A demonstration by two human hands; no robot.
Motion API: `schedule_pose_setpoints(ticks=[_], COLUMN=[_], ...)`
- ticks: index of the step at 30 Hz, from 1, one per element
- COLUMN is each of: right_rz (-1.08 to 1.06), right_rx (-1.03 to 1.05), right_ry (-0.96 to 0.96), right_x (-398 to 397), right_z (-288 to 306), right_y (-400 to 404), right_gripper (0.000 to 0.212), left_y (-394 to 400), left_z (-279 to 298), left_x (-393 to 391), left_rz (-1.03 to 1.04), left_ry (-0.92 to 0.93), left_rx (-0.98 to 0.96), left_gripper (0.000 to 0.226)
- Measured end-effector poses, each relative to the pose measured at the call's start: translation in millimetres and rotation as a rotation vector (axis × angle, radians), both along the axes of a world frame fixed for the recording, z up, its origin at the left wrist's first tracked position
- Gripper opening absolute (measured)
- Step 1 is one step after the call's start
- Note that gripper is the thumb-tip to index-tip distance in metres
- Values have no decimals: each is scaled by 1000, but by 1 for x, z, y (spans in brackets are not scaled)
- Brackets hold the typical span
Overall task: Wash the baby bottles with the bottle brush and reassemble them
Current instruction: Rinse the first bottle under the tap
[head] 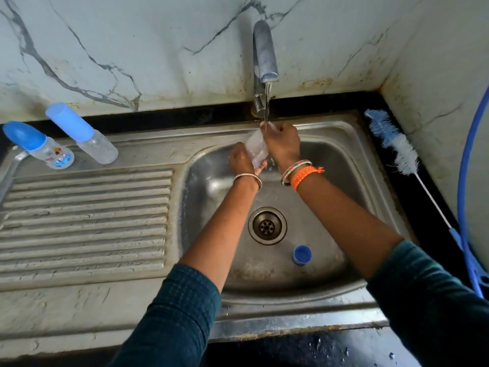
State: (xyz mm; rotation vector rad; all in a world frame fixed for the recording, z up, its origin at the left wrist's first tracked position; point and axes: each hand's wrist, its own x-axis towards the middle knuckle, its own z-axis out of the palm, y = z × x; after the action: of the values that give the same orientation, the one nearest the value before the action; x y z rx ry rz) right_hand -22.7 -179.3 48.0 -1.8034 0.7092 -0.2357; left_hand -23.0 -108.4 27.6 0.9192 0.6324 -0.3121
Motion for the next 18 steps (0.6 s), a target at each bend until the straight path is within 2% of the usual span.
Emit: schedule_pose_setpoints(ticks=[3,6,8,9,11,13,18], right_rz=[-31,-46,40,120,282,385,343], right_rx=[11,43,75,110,251,371,418], right_ry=[17,59,64,40,-62,-136,-175], right_x=[0,-1,-4,-7,-18,-31,-38], right_z=[5,4,6,7,9,12,9], right_y=[14,11,6,5,4,0,-20], right_gripper=[22,32,37,35,22,14,13], left_y=[-5,-5,-1,2,10,20,42], left_z=[-3,-17,-18,-17,-9,-1,14], left_x=[-17,-27,-27,-22,-7,8,12], left_rz=[167,261,273,269,213,72,-365], left_ry=[-120,-366,-407,-371,-151,18,113], left_rx=[81,440,552,564,535,395,216], left_gripper=[23,19,24,27,30,30,31])
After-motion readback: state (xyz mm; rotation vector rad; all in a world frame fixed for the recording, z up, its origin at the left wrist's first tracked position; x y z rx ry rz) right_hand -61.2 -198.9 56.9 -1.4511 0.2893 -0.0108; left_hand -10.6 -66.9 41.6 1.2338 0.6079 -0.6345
